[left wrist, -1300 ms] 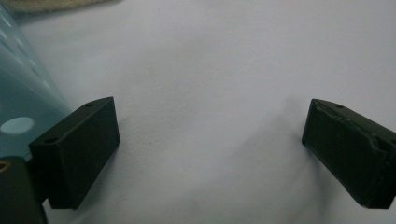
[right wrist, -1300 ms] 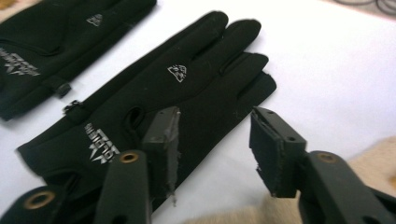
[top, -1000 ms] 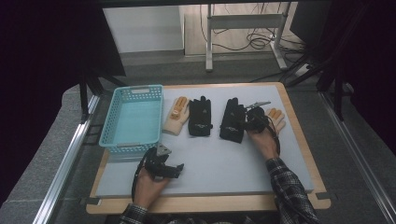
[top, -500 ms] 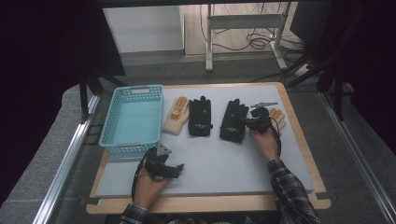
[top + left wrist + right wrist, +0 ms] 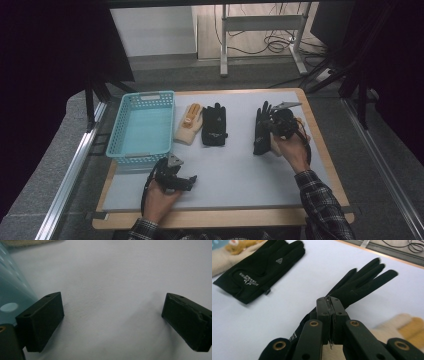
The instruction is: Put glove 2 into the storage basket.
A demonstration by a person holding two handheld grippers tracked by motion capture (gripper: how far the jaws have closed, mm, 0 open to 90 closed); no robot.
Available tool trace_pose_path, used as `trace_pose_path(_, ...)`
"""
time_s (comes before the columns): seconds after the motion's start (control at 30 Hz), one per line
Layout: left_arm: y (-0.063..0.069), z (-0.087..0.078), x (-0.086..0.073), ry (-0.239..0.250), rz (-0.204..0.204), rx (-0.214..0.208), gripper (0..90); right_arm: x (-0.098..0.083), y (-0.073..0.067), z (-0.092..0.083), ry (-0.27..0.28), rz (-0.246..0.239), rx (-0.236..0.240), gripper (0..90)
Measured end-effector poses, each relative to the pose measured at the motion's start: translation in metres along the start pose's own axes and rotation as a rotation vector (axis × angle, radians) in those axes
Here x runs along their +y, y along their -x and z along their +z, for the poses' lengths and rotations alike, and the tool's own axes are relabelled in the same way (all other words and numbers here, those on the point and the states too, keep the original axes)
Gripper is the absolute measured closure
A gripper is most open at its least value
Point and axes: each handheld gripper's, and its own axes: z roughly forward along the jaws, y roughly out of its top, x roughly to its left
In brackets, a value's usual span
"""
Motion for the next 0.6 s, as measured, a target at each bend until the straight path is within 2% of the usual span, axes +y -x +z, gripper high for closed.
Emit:
trace_pose_path(0.03,0.000,0.000,0.000,0.000,0.000,0.000,4.3,0.000,-0.008,0.008,-0.005,-0.006,0.022,85.5)
trace_pose_path(0.13,0.000,0.000,0.000,0.000,0.000,0.000,4.3,0.001,-0.014,0.015,-0.005,-0.006,0.044,85.1)
trace_pose_path(0.17,0.000,0.000,0.000,0.001,0.000,0.000,4.3,0.005,-0.024,0.021,0.007,0.002,0.088,83.8)
trace_pose_path(0.2,0.000,0.000,0.000,0.001,0.000,0.000,4.3,0.007,-0.028,0.023,0.012,0.001,0.102,82.9)
trace_pose_path(0.3,0.000,0.000,0.000,0.000,0.001,0.000,4.3,0.016,-0.044,0.026,0.036,-0.007,0.174,74.1)
trace_pose_path(0.4,0.000,0.000,0.000,0.001,0.001,0.000,4.4,0.025,-0.056,0.024,0.066,-0.030,0.192,67.7)
trace_pose_path(0.47,0.000,0.000,0.000,0.001,0.001,0.000,4.4,0.028,-0.055,0.023,0.074,-0.037,0.188,66.4)
trace_pose_path(0.6,0.000,0.000,0.000,0.001,0.000,0.000,4.3,0.023,-0.040,0.025,0.060,-0.038,0.173,66.1)
